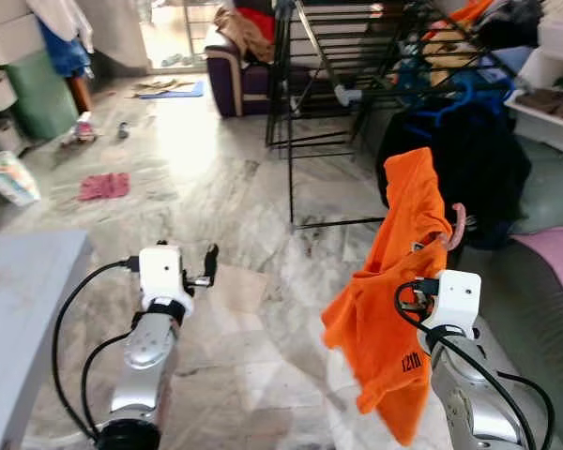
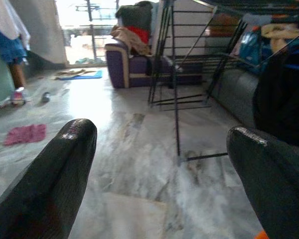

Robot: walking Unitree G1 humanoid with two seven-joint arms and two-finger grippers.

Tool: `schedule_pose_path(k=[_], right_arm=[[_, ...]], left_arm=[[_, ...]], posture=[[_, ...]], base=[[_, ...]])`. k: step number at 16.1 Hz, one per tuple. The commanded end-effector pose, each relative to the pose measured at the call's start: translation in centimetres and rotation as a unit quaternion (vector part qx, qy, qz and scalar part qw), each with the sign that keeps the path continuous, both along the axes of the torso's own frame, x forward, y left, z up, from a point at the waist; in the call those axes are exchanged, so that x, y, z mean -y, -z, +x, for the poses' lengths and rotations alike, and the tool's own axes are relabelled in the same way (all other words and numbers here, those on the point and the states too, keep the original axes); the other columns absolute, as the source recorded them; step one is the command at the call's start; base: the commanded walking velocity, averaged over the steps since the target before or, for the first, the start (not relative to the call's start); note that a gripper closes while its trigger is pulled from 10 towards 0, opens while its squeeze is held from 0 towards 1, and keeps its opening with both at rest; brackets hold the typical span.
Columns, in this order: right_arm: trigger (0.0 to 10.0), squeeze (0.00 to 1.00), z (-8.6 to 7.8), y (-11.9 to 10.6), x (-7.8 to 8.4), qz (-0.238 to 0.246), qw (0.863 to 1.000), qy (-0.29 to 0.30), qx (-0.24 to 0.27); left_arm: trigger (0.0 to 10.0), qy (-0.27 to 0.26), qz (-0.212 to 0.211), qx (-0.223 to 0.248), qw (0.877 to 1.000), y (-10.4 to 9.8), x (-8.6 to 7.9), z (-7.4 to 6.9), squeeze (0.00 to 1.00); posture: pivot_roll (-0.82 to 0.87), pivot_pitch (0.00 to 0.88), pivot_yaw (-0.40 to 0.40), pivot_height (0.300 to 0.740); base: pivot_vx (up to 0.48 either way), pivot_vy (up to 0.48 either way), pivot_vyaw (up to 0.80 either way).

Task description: Hang hanger

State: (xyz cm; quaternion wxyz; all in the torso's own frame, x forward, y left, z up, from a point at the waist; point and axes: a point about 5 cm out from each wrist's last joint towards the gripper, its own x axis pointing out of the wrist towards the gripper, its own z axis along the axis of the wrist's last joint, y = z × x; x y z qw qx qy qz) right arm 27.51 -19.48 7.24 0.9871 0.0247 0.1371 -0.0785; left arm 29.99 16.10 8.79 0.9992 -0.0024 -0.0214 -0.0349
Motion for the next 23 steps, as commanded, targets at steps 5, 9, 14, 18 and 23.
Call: schedule_pose_path(k=[5, 9, 14, 18, 23], right_arm=[[10.0, 0.0, 0.9, -1.2, 0.5, 0.009, 1.0, 0.015, 0.017], [10.0, 0.0, 0.8, -0.6, 0.9, 0.013, 1.0, 0.026, 0.001], [10.0, 0.0, 0.7, 0.0, 1.5, 0.006, 1.0, 0.021, -0.014], [10.0, 0.0, 1.0, 0.7, 1.3, 0.007, 0.999, -0.009, -0.04], [10.0, 0.0, 0.6, 2.4, -0.2, 0.032, 0.993, -0.063, -0.098]], left_arm=[[10.0, 0.017, -0.005, -0.002, 1.0, 0.0, 0.9, -0.2, 0.0], [10.0, 0.029, -0.011, -0.017, 0.999, 0.8, 1.9, -0.7, 0.0], [10.0, 0.042, -0.012, -0.017, 0.999, 0.6, 2.7, -0.2, 0.0], [10.0, 0.039, -0.009, -0.02, 0.999, 0.6, 2.5, 0.1, 0.0], [10.0, 0.042, -0.004, -0.027, 0.999, 0.8, 2.7, -0.1, 0.0]], posture=[[-0.01, 0.0, -0.004, 0.74], [-0.02, 0.0, 0.009, 0.74], [-0.03, 0.0, 0.011, 0.74], [-0.03, 0.0, 0.013, 0.74], [-0.02, 0.0, 0.013, 0.74]], base=[[0.443, 0.0, 0.0], [0.477, 0.0, 0.0], [0.48, 0.0, 0.0], [0.48, 0.0, 0.35], [0.48, 0.0, 0.32]])
